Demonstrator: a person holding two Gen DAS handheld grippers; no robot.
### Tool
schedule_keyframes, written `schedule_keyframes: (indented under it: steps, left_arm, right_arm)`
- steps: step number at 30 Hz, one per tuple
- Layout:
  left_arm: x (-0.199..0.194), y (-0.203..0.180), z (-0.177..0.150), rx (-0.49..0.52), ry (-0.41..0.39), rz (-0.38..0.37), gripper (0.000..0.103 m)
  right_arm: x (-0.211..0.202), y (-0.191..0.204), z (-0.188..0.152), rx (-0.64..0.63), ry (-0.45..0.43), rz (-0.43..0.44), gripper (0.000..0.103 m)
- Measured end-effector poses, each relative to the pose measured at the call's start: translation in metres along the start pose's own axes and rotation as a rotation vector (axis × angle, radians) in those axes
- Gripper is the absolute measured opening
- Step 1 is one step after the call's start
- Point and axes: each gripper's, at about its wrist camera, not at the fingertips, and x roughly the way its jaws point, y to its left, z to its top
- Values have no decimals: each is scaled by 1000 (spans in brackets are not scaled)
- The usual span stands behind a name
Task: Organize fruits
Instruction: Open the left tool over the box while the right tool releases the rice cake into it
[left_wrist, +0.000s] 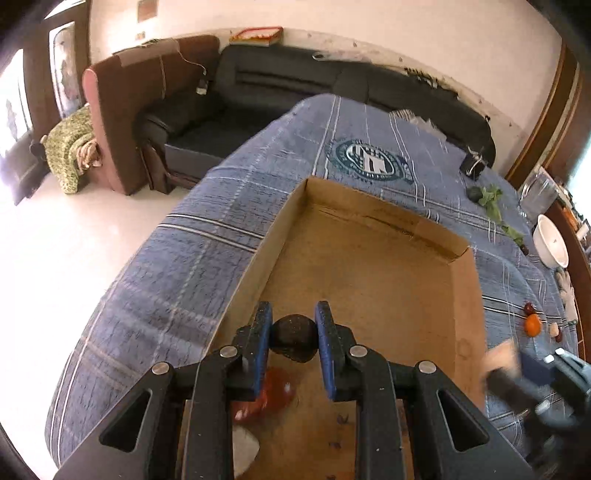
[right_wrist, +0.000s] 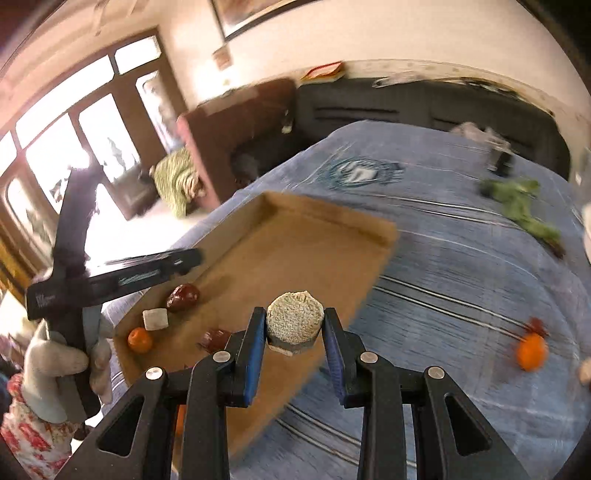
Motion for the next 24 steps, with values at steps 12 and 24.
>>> schedule_keyframes:
  steps: [12,24]
  left_arm:
    - [36,0,7,-28,89,-21,28]
    - [-83,11,-18,-133,-128,-34,70]
  right_arm:
    - [76,33,-4,-89,154,-43,35]
    - [13,18,3,-52,21,-51,58]
